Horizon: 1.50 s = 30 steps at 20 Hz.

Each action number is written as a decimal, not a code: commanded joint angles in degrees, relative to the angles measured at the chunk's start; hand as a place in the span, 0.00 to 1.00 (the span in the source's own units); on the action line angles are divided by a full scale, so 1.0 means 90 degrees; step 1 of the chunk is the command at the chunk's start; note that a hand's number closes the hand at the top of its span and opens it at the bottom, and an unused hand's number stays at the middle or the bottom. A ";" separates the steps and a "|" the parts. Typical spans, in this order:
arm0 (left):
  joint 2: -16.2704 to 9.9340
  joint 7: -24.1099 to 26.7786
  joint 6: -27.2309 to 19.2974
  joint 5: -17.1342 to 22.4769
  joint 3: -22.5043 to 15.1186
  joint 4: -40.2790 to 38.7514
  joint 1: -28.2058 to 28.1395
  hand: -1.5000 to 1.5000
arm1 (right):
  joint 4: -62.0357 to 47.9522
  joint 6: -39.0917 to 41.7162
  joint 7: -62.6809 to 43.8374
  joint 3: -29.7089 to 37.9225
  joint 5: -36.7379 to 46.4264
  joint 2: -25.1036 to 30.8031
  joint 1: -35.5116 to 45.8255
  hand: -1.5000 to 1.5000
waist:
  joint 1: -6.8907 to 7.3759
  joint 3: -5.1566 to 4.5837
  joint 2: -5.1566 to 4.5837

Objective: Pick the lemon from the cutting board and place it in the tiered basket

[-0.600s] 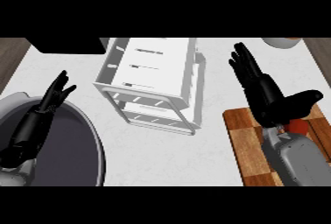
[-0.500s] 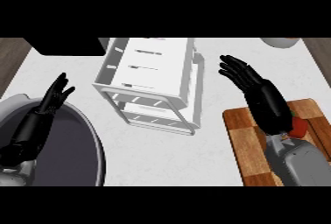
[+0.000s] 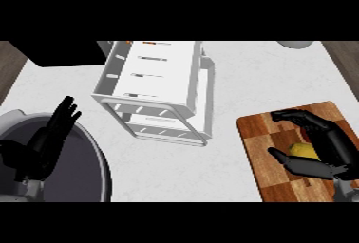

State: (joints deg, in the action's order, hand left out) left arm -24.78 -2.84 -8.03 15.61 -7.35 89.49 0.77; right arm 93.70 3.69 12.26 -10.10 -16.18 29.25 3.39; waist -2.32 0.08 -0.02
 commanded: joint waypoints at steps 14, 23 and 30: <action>0.0122 -0.0598 0.0190 0.0284 0.0079 0.0064 0.0079 0.50 | 0.0396 0.0906 0.1587 0.1239 0.3002 0.3767 -0.1444 0.00 | 0.0143 -0.0034 0.0043; 0.0161 -0.0694 0.0280 0.0108 0.0288 0.0015 0.0164 0.50 | 0.2057 0.1104 0.0308 0.0937 0.4124 0.3474 -0.2820 0.00 | 0.0136 -0.0012 0.0027; 0.0221 -0.1213 0.0360 0.0100 0.0355 0.0773 -0.0071 0.50 | 0.1788 0.1126 -0.0949 0.0066 0.5240 0.2232 -0.1944 0.00 | 0.0296 -0.0008 0.0006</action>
State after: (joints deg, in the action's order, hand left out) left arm -22.83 -11.17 -4.94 16.54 -4.54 93.03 1.34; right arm 109.87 14.30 9.27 -5.55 25.43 54.43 -16.05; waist -0.22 -0.01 0.12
